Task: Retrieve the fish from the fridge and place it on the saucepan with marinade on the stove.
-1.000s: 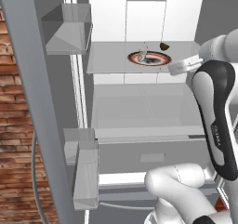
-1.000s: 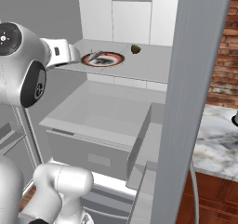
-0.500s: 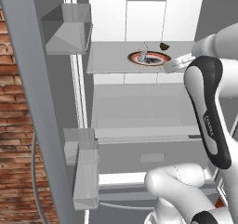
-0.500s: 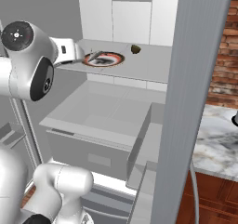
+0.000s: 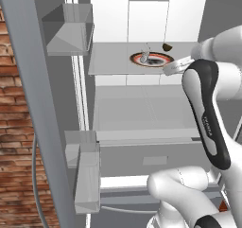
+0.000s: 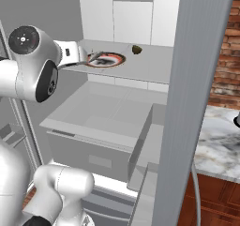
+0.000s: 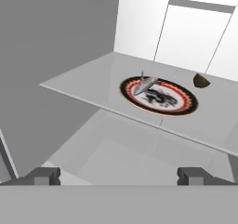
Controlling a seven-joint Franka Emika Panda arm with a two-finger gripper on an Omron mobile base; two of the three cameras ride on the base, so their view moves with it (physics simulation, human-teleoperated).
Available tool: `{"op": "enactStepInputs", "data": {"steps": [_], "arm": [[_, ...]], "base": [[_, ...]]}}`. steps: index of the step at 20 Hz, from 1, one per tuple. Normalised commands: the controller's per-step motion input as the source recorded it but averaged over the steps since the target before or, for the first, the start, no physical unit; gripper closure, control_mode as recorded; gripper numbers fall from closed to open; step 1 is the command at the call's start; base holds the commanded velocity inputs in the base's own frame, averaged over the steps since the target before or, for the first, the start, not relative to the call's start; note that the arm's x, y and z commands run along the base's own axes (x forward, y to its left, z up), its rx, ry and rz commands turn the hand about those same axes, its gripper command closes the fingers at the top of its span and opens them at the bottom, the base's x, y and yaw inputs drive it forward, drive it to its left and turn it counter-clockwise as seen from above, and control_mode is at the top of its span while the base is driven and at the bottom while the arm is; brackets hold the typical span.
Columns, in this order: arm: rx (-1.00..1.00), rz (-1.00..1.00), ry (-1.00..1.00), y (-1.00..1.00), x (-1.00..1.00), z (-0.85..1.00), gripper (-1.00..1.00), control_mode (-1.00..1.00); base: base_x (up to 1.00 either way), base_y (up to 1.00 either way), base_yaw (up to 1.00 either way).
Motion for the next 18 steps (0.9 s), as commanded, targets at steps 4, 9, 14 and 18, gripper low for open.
{"op": "enactStepInputs", "data": {"steps": [4, 9, 14, 18], "arm": [[0.0, -0.06, 0.02, 0.0, 0.07, 0.0, -1.0, -1.0], [0.0, -0.07, 0.02, 0.0, 0.11, 0.0, -1.0, -1.0], [0.0, -0.07, 0.02, 0.0, 0.13, 0.0, -1.0, -1.0], [0.0, -0.05, 0.01, 0.0, 0.1, -0.03, -1.0, -1.0]], "base": [[0.0, 0.0, 0.0], [0.0, 0.0, 0.0], [0.0, 0.0, 0.0], [0.0, 0.0, 0.0]]}}
